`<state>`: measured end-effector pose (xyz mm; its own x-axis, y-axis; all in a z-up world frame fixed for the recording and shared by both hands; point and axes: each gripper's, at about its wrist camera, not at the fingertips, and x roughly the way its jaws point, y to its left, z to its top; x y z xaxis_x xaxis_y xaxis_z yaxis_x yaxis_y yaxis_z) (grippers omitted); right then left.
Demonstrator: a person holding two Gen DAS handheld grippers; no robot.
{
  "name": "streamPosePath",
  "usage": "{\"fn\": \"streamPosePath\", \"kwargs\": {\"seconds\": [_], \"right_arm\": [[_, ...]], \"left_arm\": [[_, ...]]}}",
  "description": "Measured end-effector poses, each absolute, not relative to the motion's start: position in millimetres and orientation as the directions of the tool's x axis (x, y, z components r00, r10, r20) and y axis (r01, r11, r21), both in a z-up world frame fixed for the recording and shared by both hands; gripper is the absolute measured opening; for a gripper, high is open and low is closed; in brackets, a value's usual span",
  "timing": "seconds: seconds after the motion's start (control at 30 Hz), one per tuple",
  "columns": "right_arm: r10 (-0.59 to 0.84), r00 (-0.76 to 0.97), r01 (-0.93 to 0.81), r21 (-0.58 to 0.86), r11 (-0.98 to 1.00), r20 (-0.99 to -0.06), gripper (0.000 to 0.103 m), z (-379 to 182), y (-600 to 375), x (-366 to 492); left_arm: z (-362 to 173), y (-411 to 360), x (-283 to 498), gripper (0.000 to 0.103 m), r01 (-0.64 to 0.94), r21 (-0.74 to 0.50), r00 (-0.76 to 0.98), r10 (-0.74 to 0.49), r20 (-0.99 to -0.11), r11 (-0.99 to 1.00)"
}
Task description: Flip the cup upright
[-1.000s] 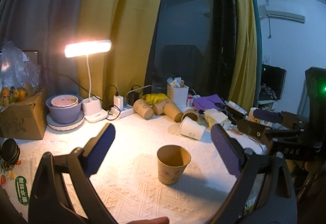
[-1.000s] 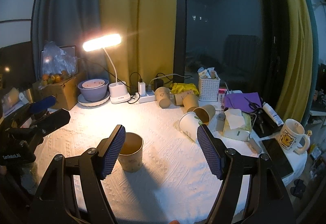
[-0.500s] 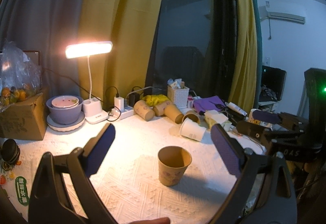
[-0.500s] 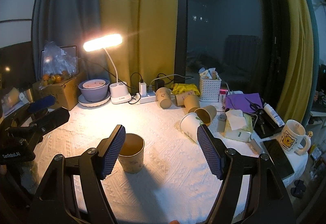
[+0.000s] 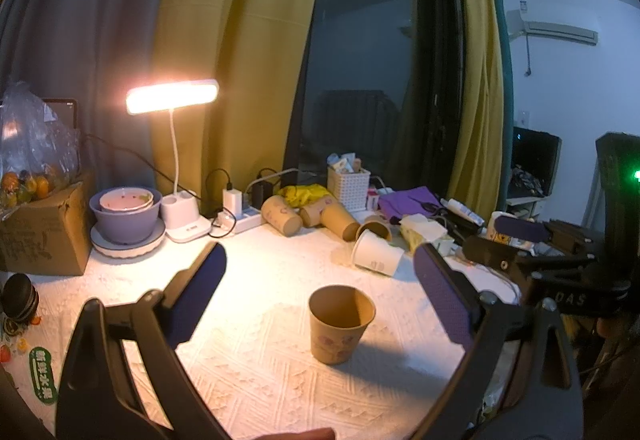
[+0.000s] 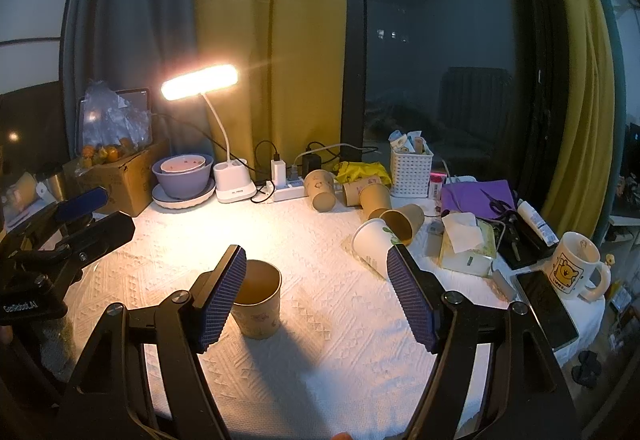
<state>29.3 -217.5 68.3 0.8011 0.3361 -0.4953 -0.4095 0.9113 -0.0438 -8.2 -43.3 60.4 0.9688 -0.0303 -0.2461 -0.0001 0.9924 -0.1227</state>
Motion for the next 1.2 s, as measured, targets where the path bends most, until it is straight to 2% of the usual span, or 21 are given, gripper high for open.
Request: {"fn": "streamPosePath", "kwargs": {"seconds": [1.2], "right_arm": [[0.337, 0.801, -0.409, -0.042, 0.912, -0.495, 0.076, 66.6, -218.6, 28.6]], "left_arm": [[58.8, -44.6, -8.1, 0.096, 0.007, -0.117, 0.968, -0.036, -0.250, 0.993]]}}
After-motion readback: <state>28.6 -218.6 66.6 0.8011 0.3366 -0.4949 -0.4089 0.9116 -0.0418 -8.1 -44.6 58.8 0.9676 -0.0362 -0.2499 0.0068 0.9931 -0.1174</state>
